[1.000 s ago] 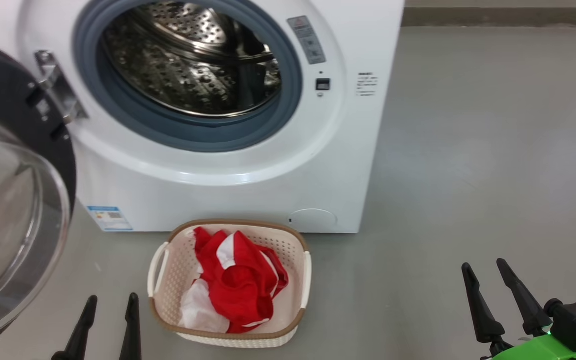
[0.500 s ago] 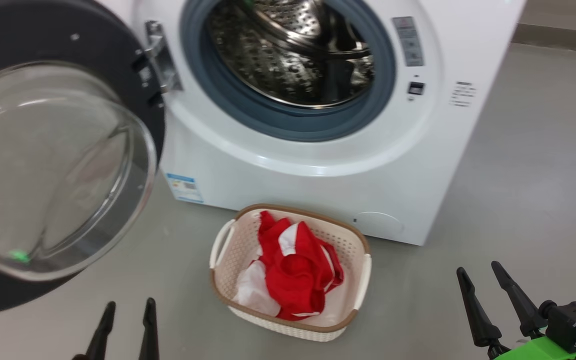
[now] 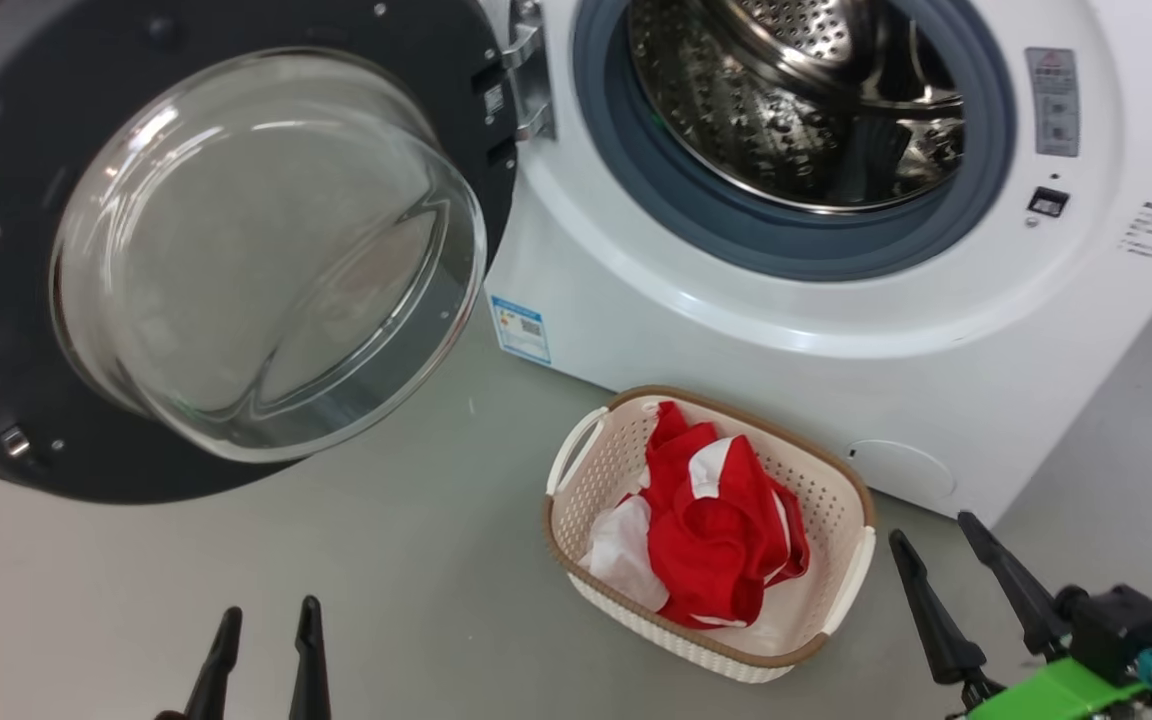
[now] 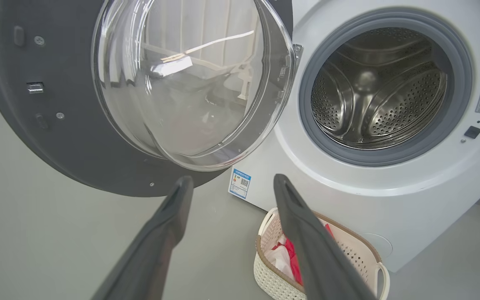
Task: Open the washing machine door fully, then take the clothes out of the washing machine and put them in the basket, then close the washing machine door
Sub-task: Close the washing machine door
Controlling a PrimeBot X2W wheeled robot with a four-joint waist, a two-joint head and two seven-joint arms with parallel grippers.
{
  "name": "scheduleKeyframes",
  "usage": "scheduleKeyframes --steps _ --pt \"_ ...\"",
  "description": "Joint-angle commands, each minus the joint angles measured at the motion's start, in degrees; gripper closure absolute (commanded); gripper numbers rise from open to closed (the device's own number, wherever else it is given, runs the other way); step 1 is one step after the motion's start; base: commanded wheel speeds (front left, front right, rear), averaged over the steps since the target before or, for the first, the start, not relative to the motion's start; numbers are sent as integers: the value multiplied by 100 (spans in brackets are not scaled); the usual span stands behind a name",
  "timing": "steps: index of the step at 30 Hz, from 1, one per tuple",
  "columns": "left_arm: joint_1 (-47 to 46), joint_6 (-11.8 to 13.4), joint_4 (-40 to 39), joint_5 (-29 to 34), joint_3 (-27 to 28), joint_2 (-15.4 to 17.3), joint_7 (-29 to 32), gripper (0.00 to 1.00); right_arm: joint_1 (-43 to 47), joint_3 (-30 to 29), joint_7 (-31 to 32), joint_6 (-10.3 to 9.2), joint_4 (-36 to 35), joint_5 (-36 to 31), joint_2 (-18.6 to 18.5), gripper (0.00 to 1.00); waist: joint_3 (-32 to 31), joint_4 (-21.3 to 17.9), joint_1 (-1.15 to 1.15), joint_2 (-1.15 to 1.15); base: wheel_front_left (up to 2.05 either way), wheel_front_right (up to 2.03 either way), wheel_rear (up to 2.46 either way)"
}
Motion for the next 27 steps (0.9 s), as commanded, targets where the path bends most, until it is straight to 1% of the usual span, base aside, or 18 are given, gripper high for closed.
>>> scheduleKeyframes --steps 1,6,12,25,26,27 --pt "-88 69 -191 -82 163 20 -28 0 -271 154 -37 36 -96 20 -149 0 174 148 0 0 0 0 0" --pt "3 218 -386 -229 133 20 -28 0 -569 452 -37 36 37 99 -267 0 257 185 0 0 0 0 0" --pt "71 312 -504 -291 109 20 -28 0 -755 636 -37 36 151 177 -330 0 267 192 0 0 0 0 0" --pt "5 271 -565 -319 102 20 -28 0 -642 530 -37 36 111 156 -286 0 243 164 0 0 0 0 0" --pt "-12 271 -592 -358 121 20 -28 9 -636 523 -37 36 103 149 -283 0 249 165 0 0 0 0 0" --pt "-26 274 -615 -387 141 20 -28 54 -631 516 -37 36 97 142 -280 0 255 165 0 0 0 0 0"
